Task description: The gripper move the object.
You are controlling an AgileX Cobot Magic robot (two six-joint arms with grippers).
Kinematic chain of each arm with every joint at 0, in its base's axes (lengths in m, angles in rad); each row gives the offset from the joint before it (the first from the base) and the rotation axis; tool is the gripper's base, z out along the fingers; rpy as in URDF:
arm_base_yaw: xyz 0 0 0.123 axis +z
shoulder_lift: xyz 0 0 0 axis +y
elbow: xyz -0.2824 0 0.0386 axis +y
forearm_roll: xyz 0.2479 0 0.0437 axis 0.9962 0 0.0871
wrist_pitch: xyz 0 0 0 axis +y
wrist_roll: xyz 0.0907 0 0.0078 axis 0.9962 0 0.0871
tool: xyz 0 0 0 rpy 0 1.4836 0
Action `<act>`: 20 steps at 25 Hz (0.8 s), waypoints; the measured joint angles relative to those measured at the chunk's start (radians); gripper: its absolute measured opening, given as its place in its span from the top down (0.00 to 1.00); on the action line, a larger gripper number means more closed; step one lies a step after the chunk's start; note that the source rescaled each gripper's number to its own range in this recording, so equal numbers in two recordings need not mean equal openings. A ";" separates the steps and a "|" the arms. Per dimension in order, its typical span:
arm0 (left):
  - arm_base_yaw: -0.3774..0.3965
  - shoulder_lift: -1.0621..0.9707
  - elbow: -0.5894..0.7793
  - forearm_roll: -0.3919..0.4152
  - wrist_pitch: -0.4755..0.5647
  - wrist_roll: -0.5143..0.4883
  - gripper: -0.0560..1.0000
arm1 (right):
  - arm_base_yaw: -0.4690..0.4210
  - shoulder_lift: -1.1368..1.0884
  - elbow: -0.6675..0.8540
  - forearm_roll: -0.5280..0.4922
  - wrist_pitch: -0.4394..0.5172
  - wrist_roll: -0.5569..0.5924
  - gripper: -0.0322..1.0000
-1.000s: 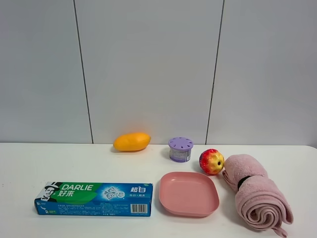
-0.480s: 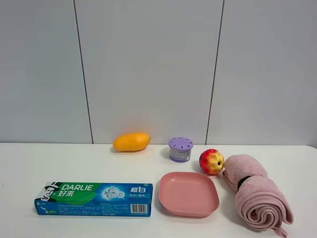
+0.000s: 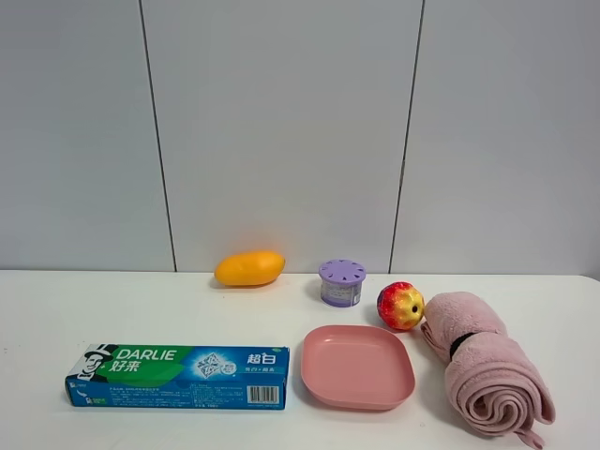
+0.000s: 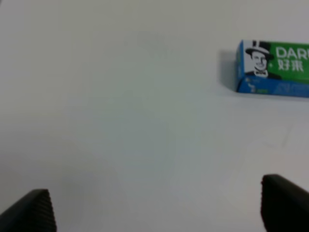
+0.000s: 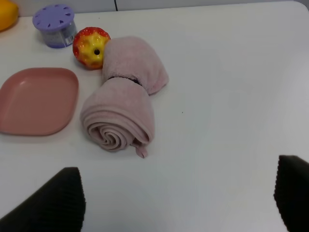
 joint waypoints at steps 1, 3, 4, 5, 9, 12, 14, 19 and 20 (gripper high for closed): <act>0.000 -0.012 0.000 0.015 -0.005 -0.019 0.07 | 0.000 0.000 0.000 0.000 0.000 0.000 0.00; -0.013 -0.035 0.000 0.039 -0.006 -0.054 0.10 | 0.000 0.000 0.000 0.000 0.000 0.000 0.00; -0.024 -0.048 0.000 0.051 -0.008 -0.067 0.11 | 0.000 0.000 0.000 0.000 0.000 0.000 0.00; -0.038 -0.060 0.000 0.058 -0.009 -0.075 0.11 | 0.000 0.000 0.000 0.000 0.000 0.000 0.00; -0.098 -0.101 0.029 0.070 -0.061 -0.080 0.12 | 0.000 0.000 0.000 0.000 0.000 0.000 0.00; -0.131 -0.101 0.035 0.070 -0.075 -0.080 0.15 | 0.000 0.000 0.000 0.000 0.000 0.000 0.00; -0.136 -0.101 0.035 0.070 -0.077 -0.080 0.17 | 0.000 0.000 0.000 0.000 0.000 0.000 0.00; -0.136 -0.101 0.035 0.071 -0.077 -0.080 0.18 | 0.000 0.000 0.000 0.000 0.000 0.000 0.00; -0.136 -0.101 0.035 0.071 -0.077 -0.080 0.18 | 0.000 0.000 0.000 0.000 0.000 0.000 0.00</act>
